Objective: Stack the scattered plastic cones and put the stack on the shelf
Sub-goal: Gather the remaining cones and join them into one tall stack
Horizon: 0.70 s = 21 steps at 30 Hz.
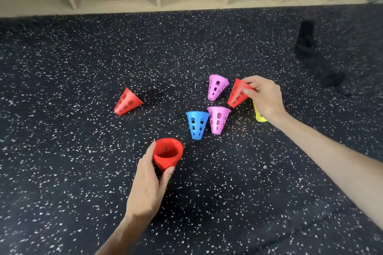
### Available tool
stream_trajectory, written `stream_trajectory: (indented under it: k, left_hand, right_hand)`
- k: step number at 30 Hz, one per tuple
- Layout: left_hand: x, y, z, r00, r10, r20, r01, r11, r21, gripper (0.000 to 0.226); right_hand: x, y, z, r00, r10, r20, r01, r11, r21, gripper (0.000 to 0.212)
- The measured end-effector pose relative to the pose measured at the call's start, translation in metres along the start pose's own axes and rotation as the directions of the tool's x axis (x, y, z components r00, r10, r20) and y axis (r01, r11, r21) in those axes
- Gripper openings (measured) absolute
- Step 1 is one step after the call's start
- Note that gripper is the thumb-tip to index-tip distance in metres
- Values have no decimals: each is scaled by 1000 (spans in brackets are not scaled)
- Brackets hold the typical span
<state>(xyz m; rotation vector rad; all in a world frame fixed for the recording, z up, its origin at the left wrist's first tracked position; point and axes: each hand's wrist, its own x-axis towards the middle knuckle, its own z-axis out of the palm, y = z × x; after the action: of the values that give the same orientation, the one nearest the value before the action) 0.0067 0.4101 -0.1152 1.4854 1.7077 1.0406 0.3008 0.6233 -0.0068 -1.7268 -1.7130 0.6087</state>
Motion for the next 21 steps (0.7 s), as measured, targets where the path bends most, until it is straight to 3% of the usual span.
stream_trajectory:
  k: [4, 11, 21]
  left_hand:
    - [1, 1, 0, 999, -22, 46, 23, 1000, -5, 74]
    - [1, 8, -1, 1000, -20, 12, 20, 999, 30, 73]
    - [1, 9, -3, 997, -73, 8, 72, 995, 68, 71]
  right_hand:
    - [3, -4, 19, 1000, -22, 4, 21, 999, 48, 26]
    - [-5, -2, 25, 974, -64, 218, 75, 996, -41, 26]
    - [-35, -1, 36, 958, -109, 267, 111, 994, 6, 19]
